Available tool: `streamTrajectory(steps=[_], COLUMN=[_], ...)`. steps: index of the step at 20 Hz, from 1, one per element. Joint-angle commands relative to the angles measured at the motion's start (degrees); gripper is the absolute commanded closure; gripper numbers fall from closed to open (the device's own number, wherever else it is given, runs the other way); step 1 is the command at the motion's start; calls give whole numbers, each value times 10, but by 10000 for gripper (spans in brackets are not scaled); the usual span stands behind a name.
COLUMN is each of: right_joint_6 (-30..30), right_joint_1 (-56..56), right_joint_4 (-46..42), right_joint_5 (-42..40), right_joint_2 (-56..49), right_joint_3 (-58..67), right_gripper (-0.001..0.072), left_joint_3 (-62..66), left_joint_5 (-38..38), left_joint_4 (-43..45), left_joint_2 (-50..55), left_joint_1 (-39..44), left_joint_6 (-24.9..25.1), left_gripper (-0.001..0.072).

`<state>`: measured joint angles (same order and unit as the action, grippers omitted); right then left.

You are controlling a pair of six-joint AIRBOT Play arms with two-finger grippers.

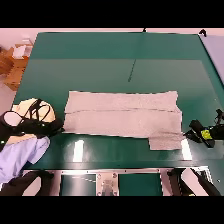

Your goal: Fold the shirts.

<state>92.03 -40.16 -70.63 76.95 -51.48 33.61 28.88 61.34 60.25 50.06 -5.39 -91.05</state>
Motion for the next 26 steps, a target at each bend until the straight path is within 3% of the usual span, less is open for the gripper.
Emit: streamTrajectory(steps=[1, 4, 8, 13, 18, 19, 20, 21, 22, 25, 26], right_joint_6=[18, 18, 26, 36, 36, 35, 35, 28, 6, -96, -115], right_joint_1=[9, 63, 135, 170, 178, 178, 178, 175, 165, 108, 85], right_joint_4=[21, 79, 117, 118, 137, 145, 147, 145, 145, 136, 129], right_joint_5=[23, -21, -71, -95, -173, -193, -203, -203, -193, -95, -61], right_joint_2=[23, 6, -71, -210, -343, -363, -377, -386, -387, -386, -386], right_joint_3=[31, 75, 170, 282, 325, 329, 336, 347, 361, 421, 427], right_gripper=[700, 700, 701, 700, 699, 698, 651, 457, 301, 258, 155], left_joint_3=[41, 116, 226, 382, 485, 496, 505, 513, 526, 598, 621], left_joint_5=[33, 30, 34, -5, -53, -69, -89, -100, -94, 20, 59], left_joint_4=[19, 18, -9, -12, -49, -61, -67, -68, -64, -63, -63], left_joint_2=[-13, -3, 92, 275, 453, 473, 484, 486, 486, 486, 486], left_joint_1=[-16, -16, -2, 48, 72, 72, 72, 68, 59, 1, -20], left_joint_6=[-8, -10, -1, 2, 11, 11, 10, 10, 12, 11, 11], left_gripper=[689, 689, 689, 688, 682, 406, 69, -3, -4, -4, -4])
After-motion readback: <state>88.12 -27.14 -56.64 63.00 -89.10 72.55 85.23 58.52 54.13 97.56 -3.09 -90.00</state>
